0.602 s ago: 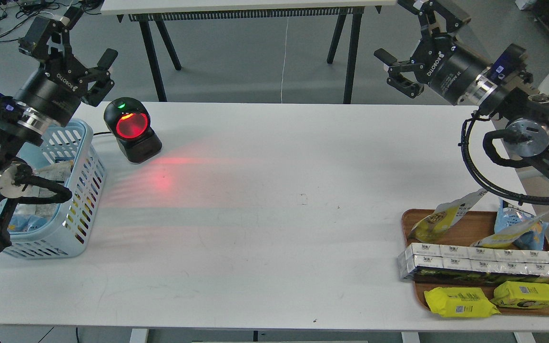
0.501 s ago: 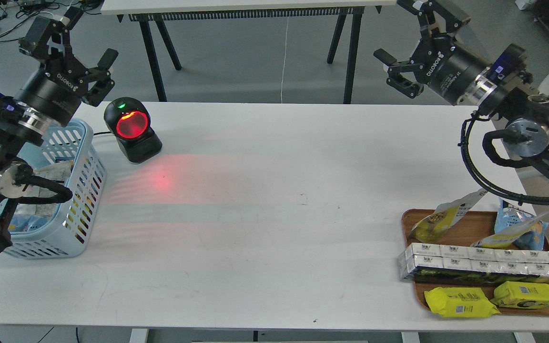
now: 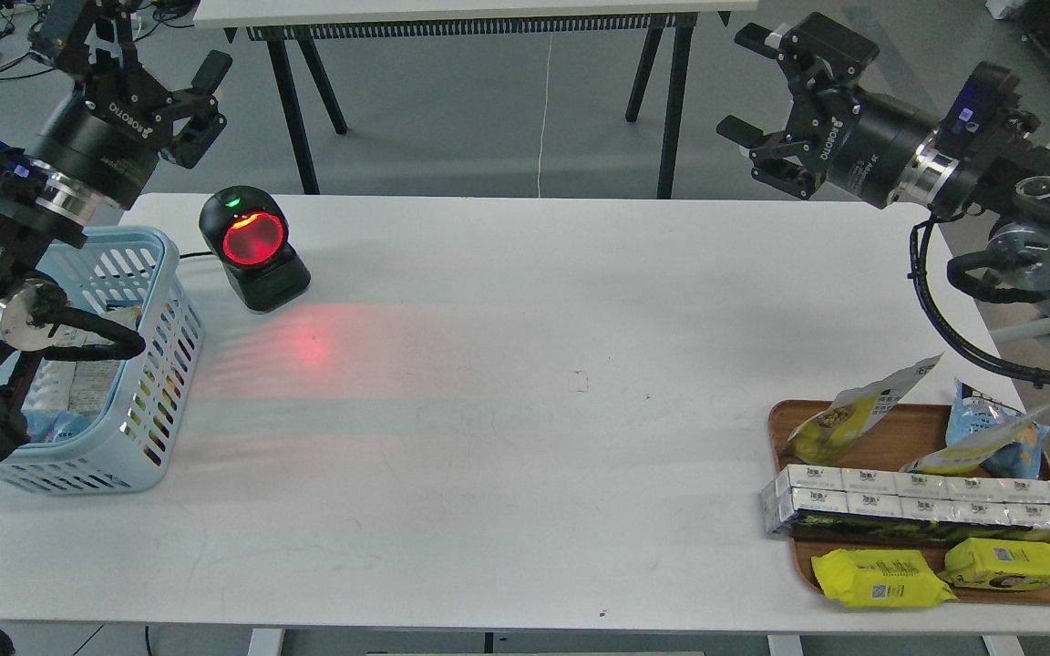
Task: Scan snack and place in basket
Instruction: 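Move the right gripper toward the wooden tray of snacks, then lower the right gripper and grasp the yellow snack packet on the tray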
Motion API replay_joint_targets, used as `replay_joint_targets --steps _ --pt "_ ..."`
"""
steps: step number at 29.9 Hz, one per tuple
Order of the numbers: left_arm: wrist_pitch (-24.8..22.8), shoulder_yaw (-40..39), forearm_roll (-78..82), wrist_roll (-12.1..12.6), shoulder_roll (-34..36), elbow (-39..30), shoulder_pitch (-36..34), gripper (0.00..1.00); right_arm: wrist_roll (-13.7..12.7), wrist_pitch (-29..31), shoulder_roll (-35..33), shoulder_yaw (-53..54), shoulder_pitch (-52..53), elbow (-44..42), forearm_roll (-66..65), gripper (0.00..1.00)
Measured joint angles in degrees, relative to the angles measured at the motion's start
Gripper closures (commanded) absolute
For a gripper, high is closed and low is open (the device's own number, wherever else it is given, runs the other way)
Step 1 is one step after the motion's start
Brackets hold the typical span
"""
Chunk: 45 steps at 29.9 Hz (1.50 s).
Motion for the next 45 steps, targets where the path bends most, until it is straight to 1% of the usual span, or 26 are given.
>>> replay_joint_targets --steps 5,9,12,17,23,29,34,37,40,45 --pt "0.02 0.0 0.08 0.0 1.63 -0.17 0.56 0.0 0.0 0.0 -2.54 -11.33 9.57 1.48 -2.68 0.01" --pt "0.0 0.05 0.11 0.0 2.18 -0.26 0.7 0.0 0.0 0.0 -4.83 -17.89 17.56 4.05 -9.82 0.01" --pt "0.0 0.05 0.06 0.0 2.46 -0.27 0.72 0.0 0.01 0.0 -6.03 -20.45 20.99 6.41 -15.89 0.01" --pt "0.0 0.03 0.03 0.0 2.74 -0.27 0.73 0.0 0.01 -0.01 -9.55 -21.45 24.2 10.94 -27.24 0.01" --pt "0.0 -0.03 0.02 0.0 2.78 -0.27 1.11 0.0 0.01 -0.01 -13.51 -21.51 28.28 15.42 -49.31 0.01" --pt "0.0 -0.06 0.19 0.0 2.78 -0.26 2.22 0.0 0.03 -0.02 -19.32 -21.01 30.44 25.06 -68.68 0.01" --pt "0.0 -0.13 0.16 0.0 4.07 -0.25 3.05 0.0 0.04 -0.02 -25.59 -20.82 30.35 34.24 -88.31 0.01" --pt "0.0 -0.13 0.12 0.0 4.24 -0.25 3.22 0.0 0.03 -0.02 -28.08 -20.76 29.69 37.2 -98.7 0.02" --pt "0.0 -0.08 0.12 0.0 4.26 -0.25 3.35 0.0 0.03 -0.02 -28.91 -20.77 28.76 38.73 -103.67 0.02" --pt "0.0 -0.08 0.12 0.0 4.35 -0.25 3.91 0.0 0.0 -0.02 -29.77 -21.29 27.96 39.26 -106.67 0.04"
